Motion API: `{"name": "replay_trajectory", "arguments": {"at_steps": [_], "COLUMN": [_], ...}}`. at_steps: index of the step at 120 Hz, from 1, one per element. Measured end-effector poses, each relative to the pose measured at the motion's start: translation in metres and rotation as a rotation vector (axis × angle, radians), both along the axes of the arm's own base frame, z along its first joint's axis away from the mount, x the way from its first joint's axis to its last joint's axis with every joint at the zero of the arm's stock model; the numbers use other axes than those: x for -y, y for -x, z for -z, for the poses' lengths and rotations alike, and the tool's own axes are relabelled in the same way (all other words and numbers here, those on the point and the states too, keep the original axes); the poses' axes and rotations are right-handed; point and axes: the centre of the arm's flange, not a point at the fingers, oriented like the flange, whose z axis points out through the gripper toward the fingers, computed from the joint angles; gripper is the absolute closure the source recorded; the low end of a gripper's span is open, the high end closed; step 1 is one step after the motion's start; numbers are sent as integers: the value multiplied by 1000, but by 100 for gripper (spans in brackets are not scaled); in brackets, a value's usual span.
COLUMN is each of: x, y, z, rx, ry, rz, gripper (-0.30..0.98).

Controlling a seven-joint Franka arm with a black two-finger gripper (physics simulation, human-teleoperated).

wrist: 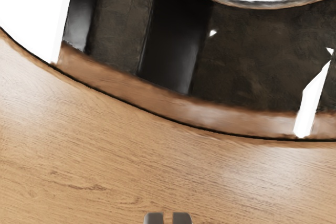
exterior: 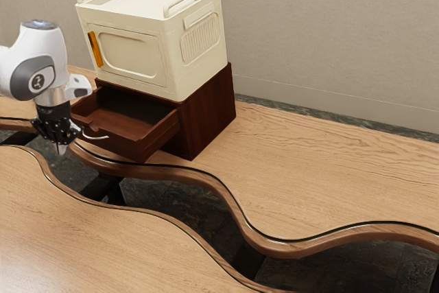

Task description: Push the drawer handle with one arm to close the drawer

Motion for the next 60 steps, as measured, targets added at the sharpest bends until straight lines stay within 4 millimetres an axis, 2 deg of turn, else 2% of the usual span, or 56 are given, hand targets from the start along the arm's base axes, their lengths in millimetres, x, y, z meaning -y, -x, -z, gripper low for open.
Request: {"name": "replay_trajectory", "arguments": {"at_steps": [10,31,42,60], "x": [-6,-2,-1,-15], "y": [-13,-38,-49,-55], "z": [7,30,32,34], "rx": [56,122,165,223], "ry": [-37,-92,-116,-140], "rz": [10,46,66,66], "gripper": [78,78,78,78]}}
